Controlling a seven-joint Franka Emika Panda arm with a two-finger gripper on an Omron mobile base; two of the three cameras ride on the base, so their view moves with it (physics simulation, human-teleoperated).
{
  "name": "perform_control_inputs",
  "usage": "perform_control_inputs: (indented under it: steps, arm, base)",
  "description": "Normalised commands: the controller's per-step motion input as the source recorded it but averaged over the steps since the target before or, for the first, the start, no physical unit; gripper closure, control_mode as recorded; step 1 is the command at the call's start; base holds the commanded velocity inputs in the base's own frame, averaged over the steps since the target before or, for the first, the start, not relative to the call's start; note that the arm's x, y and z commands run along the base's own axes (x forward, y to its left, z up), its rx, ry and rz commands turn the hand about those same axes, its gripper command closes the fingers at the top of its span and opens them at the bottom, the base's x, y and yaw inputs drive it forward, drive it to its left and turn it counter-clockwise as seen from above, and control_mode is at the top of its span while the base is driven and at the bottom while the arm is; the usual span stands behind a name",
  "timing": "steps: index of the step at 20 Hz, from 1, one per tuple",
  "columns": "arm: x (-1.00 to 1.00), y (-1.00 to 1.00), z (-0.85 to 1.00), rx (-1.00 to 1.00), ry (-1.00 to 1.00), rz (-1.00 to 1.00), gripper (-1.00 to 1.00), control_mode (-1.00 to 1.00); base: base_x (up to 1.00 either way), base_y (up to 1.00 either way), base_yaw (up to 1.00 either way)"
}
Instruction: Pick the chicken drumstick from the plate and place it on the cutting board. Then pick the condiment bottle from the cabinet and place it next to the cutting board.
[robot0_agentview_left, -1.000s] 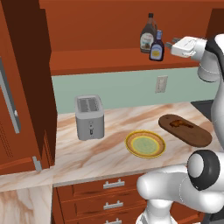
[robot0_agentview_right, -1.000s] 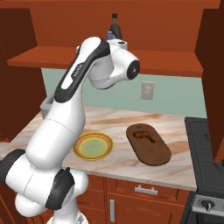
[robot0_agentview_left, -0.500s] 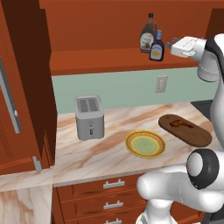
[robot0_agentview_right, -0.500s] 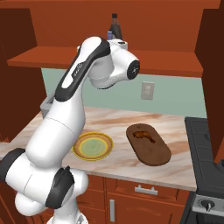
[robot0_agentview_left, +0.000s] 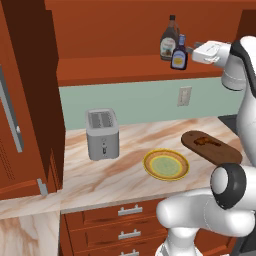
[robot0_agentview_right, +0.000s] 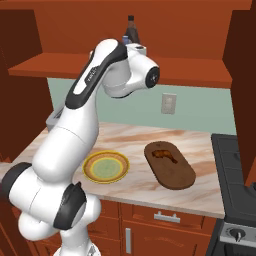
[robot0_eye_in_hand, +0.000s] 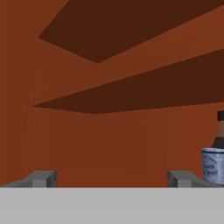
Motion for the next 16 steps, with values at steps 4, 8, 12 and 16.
perform_control_inputs:
  steps: [4,8,12,16]
  arm:
    - [0.23,-0.07,0.0,0.0,0.0,0.0,-1.0,-1.0]
    - [0.21,-0.11,0.0,0.0,0.0,0.0,-1.0,-1.0]
    - [0.2,-0.1,0.0,0.0,0.0,0.0,-1.0,-1.0]
    - [0.18,-0.07,-0.01,0.0,0.0,0.0,-1.0,-1.0]
  base:
    - [0.0,0.0,0.0]
    - [0.0,0.0,0.0]
    - [0.0,0.0,0.0]
    - [0.0,0.0,0.0]
